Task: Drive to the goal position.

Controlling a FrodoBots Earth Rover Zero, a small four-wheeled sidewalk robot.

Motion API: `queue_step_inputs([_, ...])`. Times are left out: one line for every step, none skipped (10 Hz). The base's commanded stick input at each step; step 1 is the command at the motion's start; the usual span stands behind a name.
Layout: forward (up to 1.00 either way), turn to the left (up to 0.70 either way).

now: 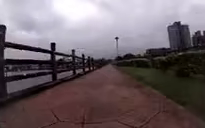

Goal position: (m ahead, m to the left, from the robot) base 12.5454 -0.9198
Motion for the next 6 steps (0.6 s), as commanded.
queue_step_inputs([1.00, 0.00])
queue_step_inputs([1.00, 0.00])
queue_step_inputs([1.00, 0.00])
queue_step_inputs([1.00, 0.00])
queue_step_inputs([1.00, 0.00])
queue_step_inputs([1.00, 0.00])
